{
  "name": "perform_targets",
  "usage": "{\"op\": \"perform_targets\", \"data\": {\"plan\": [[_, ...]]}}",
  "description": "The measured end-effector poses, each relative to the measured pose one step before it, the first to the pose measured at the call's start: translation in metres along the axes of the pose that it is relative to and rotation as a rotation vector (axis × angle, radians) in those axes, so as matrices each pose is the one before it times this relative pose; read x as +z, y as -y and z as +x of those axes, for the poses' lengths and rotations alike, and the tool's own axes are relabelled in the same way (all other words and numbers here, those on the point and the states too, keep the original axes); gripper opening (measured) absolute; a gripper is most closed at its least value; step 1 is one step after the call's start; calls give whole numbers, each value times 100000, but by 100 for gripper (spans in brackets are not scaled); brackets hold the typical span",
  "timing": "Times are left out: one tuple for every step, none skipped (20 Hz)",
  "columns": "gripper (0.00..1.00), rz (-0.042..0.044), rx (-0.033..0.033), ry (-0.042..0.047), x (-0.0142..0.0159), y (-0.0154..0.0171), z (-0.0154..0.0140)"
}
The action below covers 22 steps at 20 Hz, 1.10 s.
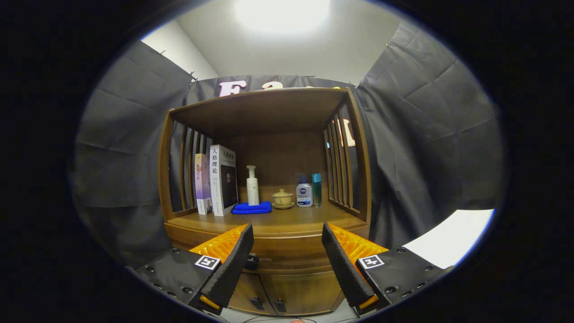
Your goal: Pull open the drawer, take out the items inside it, and place them on the countertop above the cabinet.
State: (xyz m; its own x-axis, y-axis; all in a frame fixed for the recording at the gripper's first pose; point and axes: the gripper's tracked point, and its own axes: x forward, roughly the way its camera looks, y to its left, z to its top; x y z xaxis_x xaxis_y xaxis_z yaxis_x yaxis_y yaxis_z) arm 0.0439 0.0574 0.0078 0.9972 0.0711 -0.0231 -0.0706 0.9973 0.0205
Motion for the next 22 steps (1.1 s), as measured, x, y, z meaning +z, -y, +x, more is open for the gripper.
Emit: {"op": "perform_targets", "data": {"plan": [[96, -651, 395, 180, 123, -558, 729], [96, -261, 518, 196, 96, -494, 533], [96, -213, 708, 29, -21, -739, 813], [96, -452, 600, -202, -50, -590, 722], [96, -718, 625, -542, -358, -577, 712], [96, -605, 711, -880, -312, -596, 644], [96, -424, 752, -909, -434, -565, 563], [96, -309, 468, -1226, -533, -415, 558], [96, 9, 433, -1549, -697, -442, 643], [96, 101, 427, -2125, -900, -348, 689], [96, -71, 307, -1746, -774, -328, 570], [96, -171, 148, -2077, -812, -137, 617], [96, -252, -83, -2540, -1019, -182, 472], [96, -462, 163, -2104, -829, -127, 521], [96, -843, 292, -2340, -965, -180, 479], [96, -706, 183, -2363, -899, -176, 396], [96, -300, 244, -1882, -663, -119, 372], [96, -513, 233, -2265, -839, -136, 475], [96, -211, -183, -1852, -778, -261, 208], [97, -263, -199, -1686, -751, -218, 273], [97, 208, -196, -1793, -666, -137, 188], [97, 515, 471, -1589, -691, -242, 132]]}}
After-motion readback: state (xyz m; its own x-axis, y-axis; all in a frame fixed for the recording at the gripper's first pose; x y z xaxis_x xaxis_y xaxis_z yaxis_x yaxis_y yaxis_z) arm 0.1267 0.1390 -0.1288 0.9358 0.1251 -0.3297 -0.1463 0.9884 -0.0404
